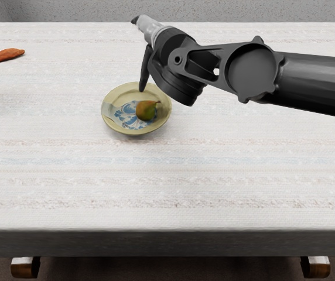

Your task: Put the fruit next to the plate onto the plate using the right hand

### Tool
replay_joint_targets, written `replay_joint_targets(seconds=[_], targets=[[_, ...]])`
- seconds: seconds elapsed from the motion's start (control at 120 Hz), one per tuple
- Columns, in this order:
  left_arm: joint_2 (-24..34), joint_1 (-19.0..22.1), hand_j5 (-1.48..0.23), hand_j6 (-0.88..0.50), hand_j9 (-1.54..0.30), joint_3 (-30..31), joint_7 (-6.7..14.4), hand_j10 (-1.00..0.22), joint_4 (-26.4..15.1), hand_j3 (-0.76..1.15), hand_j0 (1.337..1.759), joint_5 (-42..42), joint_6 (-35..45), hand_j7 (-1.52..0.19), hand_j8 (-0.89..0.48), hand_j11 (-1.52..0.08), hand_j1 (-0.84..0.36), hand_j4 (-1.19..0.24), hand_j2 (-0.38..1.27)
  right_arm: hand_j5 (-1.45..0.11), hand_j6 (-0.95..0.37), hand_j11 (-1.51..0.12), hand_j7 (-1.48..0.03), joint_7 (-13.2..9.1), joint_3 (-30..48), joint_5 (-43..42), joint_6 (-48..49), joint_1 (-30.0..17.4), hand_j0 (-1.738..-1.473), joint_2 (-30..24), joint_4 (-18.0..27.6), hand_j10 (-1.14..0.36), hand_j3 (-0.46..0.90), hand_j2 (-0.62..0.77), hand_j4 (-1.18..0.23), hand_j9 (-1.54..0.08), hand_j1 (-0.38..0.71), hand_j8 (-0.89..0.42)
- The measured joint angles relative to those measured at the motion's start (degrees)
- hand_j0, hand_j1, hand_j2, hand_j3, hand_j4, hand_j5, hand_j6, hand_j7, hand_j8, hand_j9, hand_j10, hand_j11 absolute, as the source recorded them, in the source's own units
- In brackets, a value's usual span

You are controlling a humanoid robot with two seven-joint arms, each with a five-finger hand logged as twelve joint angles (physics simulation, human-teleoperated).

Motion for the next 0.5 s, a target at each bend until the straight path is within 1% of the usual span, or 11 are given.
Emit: replay_joint_targets(seconds=[0.317,0.4,0.5], targets=[[0.0,0.0,0.00,0.00,0.00,0.0,0.0,0.00,0.0,0.00,1.658,0.0,0.0,0.00,0.00,0.00,0.35,0.00,0.00,-0.02,-0.01,-0.02,-0.02,0.0,3.8,3.0,4.9,-0.6,-1.658,0.0,0.6,-0.02,0.00,0.01,-0.02,-0.02,-0.34,-0.01],[0.0,0.0,0.00,0.00,0.00,0.0,0.0,0.00,0.0,0.00,1.658,0.0,0.0,0.00,0.00,0.00,0.35,0.00,0.00,-0.01,-0.01,-0.01,-0.01,0.0,5.3,3.6,5.3,-1.7,-1.658,0.0,1.2,-0.01,0.00,0.01,-0.01,-0.01,-0.34,-0.01],[0.0,0.0,0.00,0.00,0.00,0.0,0.0,0.00,0.0,0.00,1.658,0.0,0.0,0.00,0.00,0.00,0.35,0.00,0.00,-0.01,-0.01,-0.01,-0.01,0.0,8.8,3.9,7.5,-4.5,-1.658,0.0,2.0,-0.01,0.00,0.01,-0.01,-0.01,-0.34,-0.01]])
